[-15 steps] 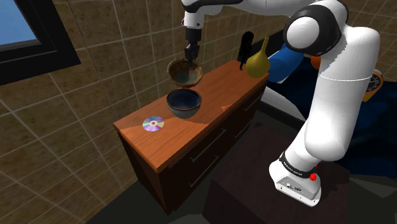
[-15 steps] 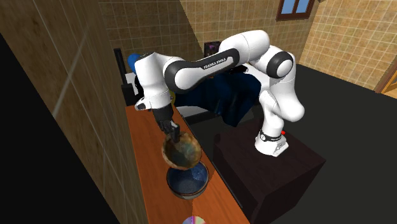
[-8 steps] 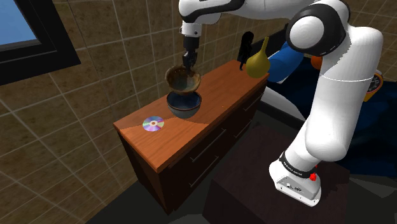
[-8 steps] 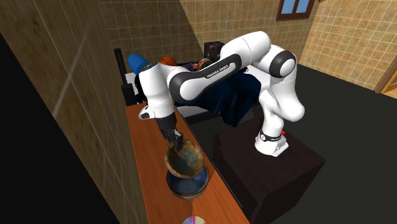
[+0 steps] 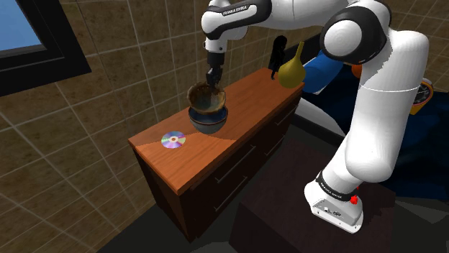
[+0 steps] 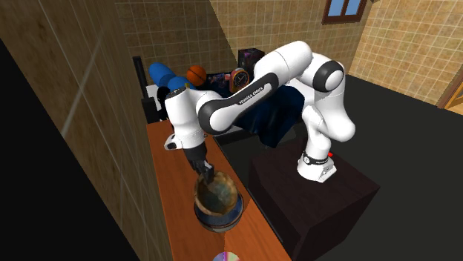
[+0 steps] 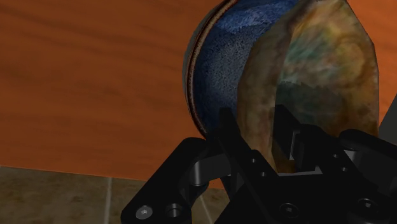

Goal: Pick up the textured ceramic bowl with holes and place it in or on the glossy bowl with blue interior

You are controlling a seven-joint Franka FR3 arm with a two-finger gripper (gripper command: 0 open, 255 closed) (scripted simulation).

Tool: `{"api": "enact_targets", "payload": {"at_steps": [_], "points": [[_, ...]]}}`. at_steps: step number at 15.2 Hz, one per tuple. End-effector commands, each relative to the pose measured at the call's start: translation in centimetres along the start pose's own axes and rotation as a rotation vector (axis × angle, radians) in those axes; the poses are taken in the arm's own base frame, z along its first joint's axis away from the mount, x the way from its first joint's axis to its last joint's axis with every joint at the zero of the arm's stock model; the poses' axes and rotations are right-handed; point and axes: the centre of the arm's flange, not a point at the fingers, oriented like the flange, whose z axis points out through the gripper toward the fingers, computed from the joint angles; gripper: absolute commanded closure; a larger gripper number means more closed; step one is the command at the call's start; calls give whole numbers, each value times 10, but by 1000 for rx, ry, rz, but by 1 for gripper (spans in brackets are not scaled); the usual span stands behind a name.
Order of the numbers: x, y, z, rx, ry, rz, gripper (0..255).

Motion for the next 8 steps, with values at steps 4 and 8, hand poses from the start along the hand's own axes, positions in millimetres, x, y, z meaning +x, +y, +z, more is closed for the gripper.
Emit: {"api": "enact_targets", "payload": {"at_steps": [4,8], "points": [[0,4,17,0,1,0,255],[0,4,17,0,1,0,255]]}}
